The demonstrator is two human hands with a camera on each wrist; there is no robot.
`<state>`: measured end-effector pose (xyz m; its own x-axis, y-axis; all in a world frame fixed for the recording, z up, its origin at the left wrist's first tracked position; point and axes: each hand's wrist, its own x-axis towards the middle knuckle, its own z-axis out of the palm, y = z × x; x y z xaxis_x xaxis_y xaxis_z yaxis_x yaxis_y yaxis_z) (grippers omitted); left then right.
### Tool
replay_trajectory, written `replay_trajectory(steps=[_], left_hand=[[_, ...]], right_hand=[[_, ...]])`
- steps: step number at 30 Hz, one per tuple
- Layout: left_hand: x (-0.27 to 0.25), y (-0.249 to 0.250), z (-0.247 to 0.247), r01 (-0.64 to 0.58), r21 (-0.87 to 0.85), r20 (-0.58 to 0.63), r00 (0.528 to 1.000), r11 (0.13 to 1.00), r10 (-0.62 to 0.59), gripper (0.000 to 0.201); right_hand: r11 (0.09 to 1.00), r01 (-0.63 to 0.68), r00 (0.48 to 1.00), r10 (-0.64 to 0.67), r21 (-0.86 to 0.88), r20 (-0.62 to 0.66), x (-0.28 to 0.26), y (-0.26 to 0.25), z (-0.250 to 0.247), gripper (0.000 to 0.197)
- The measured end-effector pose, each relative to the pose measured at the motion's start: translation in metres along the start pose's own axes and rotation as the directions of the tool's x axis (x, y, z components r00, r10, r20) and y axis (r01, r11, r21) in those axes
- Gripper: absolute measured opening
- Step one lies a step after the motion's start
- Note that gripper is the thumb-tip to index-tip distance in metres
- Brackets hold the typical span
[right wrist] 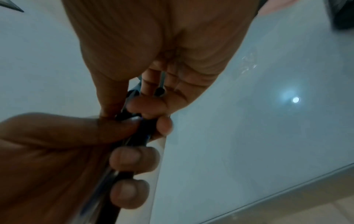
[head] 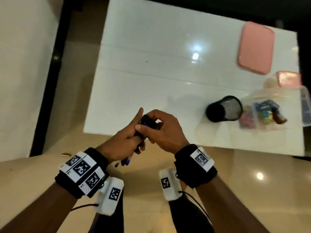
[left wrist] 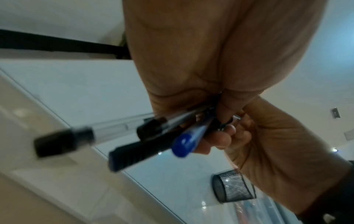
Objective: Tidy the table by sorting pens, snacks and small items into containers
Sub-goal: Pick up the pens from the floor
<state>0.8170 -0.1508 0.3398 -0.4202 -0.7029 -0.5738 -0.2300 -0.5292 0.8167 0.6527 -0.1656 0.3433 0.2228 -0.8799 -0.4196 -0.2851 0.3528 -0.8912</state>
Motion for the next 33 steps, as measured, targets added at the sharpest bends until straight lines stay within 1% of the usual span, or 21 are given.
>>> replay_trajectory(steps=[3,5,6,8,10,13,16,19,21,24,26,28,29,31,33], left_hand=[[0.010,0.021,0.063,0.002,-0.019,0.064,0.998,1.000,-0.001,0.075],[0.019,0.035,0.099,-0.025,0.039,0.127,0.992,0.999,0.020,0.074],[0.023,0.042,0.113,-0.038,0.072,0.151,0.988,0.997,0.027,0.074],[0.036,0.055,0.137,-0.058,0.143,0.181,0.983,0.988,0.031,0.075],[0.049,0.067,0.153,-0.076,0.230,0.211,0.977,0.970,0.026,0.077],[0.063,0.084,0.170,-0.098,0.316,0.242,0.970,0.944,0.020,0.079],[0.076,0.096,0.180,-0.081,0.386,0.230,0.973,0.919,-0.011,0.077],[0.086,0.096,0.182,-0.078,0.382,0.247,0.969,0.921,-0.020,0.076],[0.094,0.089,0.182,-0.093,0.366,0.254,0.967,0.926,-0.003,0.074],[0.102,0.086,0.181,-0.139,0.355,0.217,0.974,0.924,0.063,0.065],[0.105,0.087,0.181,-0.179,0.315,0.197,0.973,0.932,0.120,0.060],[0.107,0.088,0.177,-0.174,0.297,0.165,0.978,0.939,0.129,0.056],[0.108,0.088,0.174,-0.150,0.289,0.132,0.984,0.946,0.115,0.052],[0.109,0.091,0.167,-0.092,0.235,0.030,0.996,0.968,0.087,0.038],[0.112,0.095,0.163,-0.064,0.105,-0.092,0.993,0.992,0.074,0.022]], right_hand=[[0.997,-0.039,0.999,0.041,0.059,-0.019,-0.035,0.010,-0.058,0.025],[0.994,-0.063,0.998,0.064,0.090,-0.012,-0.053,0.014,-0.098,0.030],[0.994,-0.064,0.998,0.064,0.093,-0.002,-0.060,0.015,-0.115,0.029],[0.996,-0.032,0.999,0.031,0.079,0.018,-0.069,0.016,-0.148,0.024],[0.999,0.004,1.000,-0.004,0.052,0.008,-0.075,0.015,-0.175,0.021],[0.997,0.046,0.999,-0.045,0.062,-0.025,-0.076,0.013,-0.201,0.019],[0.987,0.022,0.999,-0.017,0.160,-0.033,-0.073,0.018,-0.216,0.016],[0.978,0.002,0.997,0.013,0.209,-0.074,-0.068,0.028,-0.217,0.012],[0.971,-0.014,0.993,0.042,0.237,-0.113,-0.063,0.036,-0.214,0.012],[0.966,-0.026,0.983,0.072,0.258,-0.168,-0.056,0.044,-0.212,0.015],[0.960,-0.022,0.975,0.082,0.278,-0.205,-0.053,0.047,-0.214,0.018],[0.950,-0.016,0.963,0.099,0.312,-0.252,-0.050,0.047,-0.220,0.021],[0.943,-0.012,0.955,0.109,0.333,-0.277,-0.049,0.047,-0.224,0.019],[0.918,0.015,0.931,0.132,0.397,-0.341,-0.046,0.047,-0.237,0.012],[0.860,0.062,0.902,0.169,0.507,-0.397,-0.043,0.048,-0.250,0.014]])
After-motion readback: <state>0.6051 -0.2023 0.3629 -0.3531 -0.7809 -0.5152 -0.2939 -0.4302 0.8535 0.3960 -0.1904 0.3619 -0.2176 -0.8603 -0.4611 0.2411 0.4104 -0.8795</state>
